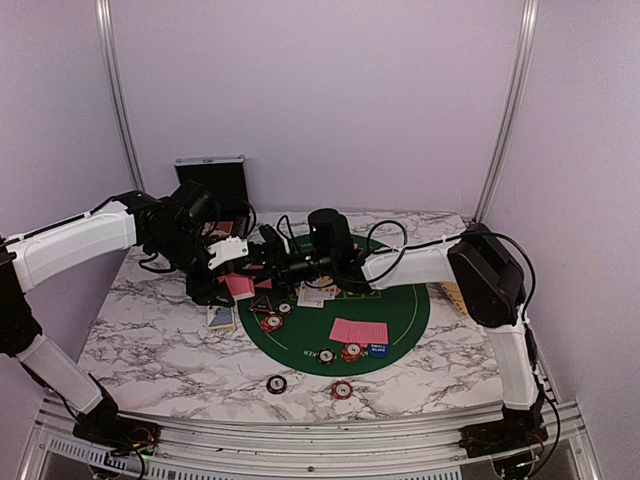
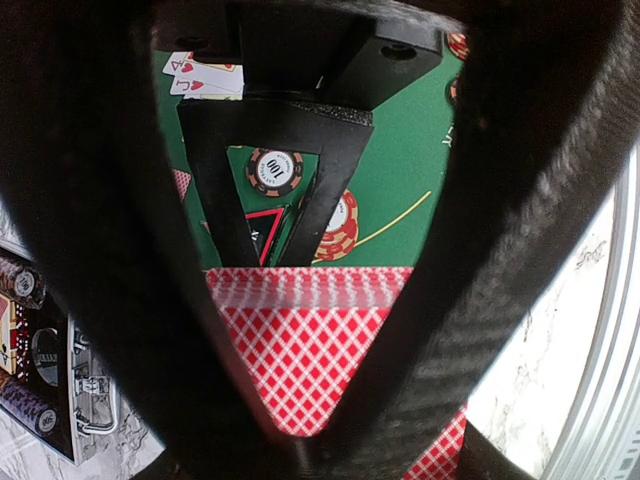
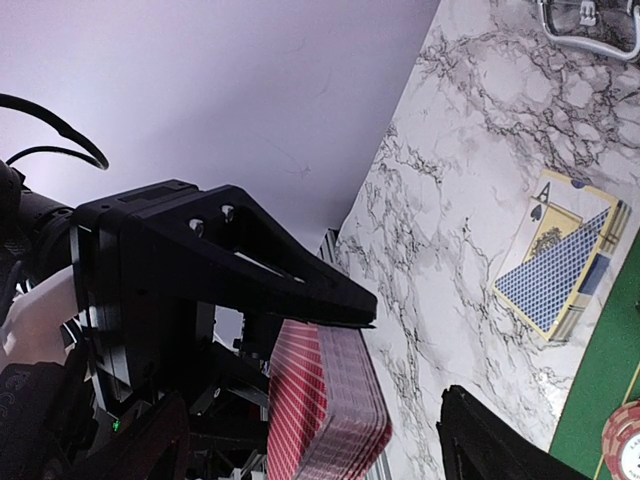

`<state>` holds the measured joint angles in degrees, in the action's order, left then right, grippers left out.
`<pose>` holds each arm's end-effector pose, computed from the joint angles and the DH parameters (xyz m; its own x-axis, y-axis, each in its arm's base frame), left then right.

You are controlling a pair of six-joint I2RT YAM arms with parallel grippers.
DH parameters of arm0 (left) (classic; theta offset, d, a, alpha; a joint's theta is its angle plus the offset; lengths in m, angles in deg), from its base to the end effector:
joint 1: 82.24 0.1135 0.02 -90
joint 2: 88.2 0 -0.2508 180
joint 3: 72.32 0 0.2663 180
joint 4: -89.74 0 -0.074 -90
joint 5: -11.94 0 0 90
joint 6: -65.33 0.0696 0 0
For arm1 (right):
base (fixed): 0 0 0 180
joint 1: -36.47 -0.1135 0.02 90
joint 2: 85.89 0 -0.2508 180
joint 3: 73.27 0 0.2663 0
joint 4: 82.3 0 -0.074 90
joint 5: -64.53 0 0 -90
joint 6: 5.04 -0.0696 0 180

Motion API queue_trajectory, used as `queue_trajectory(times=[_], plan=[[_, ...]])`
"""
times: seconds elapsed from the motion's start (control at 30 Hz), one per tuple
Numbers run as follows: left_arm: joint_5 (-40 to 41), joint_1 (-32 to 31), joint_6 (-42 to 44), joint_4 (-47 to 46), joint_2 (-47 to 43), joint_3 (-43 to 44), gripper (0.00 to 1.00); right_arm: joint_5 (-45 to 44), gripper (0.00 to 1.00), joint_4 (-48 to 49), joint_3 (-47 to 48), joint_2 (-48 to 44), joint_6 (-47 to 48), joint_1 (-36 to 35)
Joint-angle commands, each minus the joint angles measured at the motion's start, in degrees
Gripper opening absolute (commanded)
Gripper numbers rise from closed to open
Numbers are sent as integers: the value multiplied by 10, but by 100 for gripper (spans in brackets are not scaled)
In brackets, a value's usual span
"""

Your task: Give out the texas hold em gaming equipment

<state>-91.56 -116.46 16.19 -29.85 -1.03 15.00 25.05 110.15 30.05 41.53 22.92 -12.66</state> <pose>0.2755 -0.2070 0.2417 -0.1226 0.8527 -0.5078 0.9557 0.2394 0.1712 0.3070 0.4369 0.1801 -0.9235 -0.2090 -0.3215 -0.3406 0.0619 0.9382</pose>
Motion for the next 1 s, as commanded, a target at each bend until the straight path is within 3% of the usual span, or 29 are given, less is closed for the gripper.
queue_trajectory(times=[0.0, 0.63, 0.97], plan=[[-14, 0, -6, -2, -10, 18, 0, 3, 84, 21, 17, 9, -7, -7], [-27, 0, -13, -2, 11, 50, 0, 30, 77, 53, 26, 42, -35, -11], [-33, -4, -19, -2, 55, 88, 0, 40, 76, -9, 84, 75, 10, -13]])
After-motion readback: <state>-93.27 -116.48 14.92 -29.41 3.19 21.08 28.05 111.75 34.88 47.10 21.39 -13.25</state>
